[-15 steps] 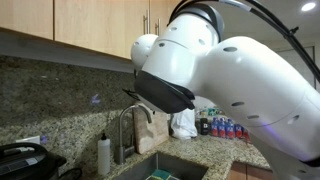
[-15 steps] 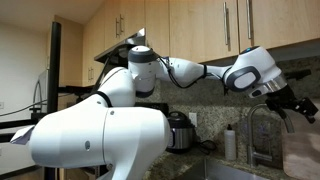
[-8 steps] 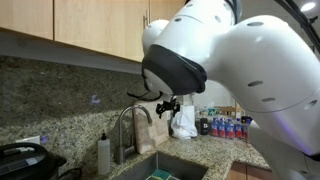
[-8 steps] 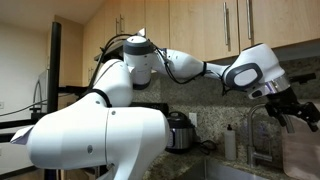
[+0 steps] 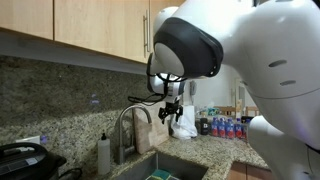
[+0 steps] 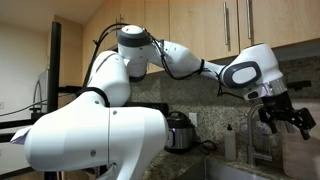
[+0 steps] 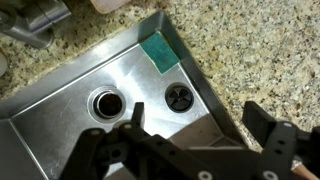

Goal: Turn the tap nozzle to the right

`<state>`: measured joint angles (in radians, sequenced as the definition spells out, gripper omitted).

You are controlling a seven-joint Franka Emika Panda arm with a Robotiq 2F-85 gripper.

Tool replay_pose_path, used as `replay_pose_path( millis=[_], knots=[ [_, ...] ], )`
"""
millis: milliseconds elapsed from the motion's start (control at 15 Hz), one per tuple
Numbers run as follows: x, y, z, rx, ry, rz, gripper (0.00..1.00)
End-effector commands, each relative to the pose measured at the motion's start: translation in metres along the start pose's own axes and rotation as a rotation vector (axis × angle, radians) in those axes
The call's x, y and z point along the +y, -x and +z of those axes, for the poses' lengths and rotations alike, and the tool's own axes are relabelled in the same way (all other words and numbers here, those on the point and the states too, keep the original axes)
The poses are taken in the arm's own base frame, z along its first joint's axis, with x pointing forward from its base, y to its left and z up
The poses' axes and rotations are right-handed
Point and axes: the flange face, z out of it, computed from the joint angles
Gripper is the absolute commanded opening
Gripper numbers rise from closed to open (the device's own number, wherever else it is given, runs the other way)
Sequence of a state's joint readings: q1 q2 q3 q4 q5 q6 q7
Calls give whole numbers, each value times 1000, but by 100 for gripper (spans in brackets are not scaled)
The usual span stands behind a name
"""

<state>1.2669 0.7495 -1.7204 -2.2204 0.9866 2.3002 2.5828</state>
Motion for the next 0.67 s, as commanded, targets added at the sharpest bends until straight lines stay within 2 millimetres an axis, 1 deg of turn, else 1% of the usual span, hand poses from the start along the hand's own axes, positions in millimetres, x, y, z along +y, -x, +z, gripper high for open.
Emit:
replay_pose_path(
  millis=[0,267,467,600],
  knots=[
    [-9,-25,-3,66,49,-77,100],
    [-21,-52,-11,104,62,-88,100],
    [-27,-68,-21,128,75,-85,100],
    [-34,-78,-31,141,89,-76,100]
  ],
)
